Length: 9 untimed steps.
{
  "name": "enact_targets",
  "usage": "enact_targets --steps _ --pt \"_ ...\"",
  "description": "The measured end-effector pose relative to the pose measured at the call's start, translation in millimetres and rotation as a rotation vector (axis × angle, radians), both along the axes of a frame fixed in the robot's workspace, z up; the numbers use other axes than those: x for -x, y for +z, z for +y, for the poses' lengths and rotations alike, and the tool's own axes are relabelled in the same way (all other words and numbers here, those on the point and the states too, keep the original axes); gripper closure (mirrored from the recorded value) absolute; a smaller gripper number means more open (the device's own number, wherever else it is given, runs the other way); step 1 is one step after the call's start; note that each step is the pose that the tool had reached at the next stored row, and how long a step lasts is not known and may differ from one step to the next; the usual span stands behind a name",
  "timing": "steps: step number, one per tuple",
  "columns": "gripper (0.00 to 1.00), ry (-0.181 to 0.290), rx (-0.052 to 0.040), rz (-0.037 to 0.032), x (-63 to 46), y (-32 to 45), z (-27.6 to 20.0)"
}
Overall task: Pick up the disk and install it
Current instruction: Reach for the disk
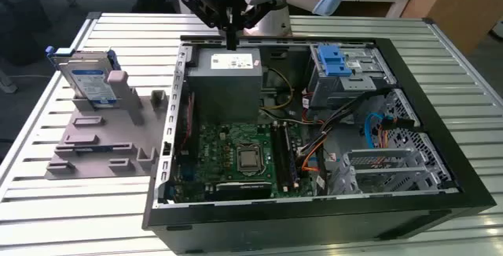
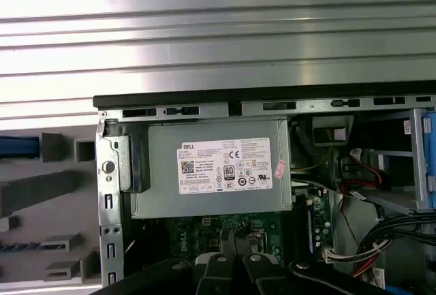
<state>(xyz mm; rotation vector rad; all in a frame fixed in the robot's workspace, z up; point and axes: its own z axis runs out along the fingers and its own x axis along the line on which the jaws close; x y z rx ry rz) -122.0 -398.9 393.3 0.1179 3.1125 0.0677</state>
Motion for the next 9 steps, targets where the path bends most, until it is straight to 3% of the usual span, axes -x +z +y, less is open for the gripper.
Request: enact_targets --steps 9 --pt "0.89 0.0 0.0 0.0 1.2 0.0 0.0"
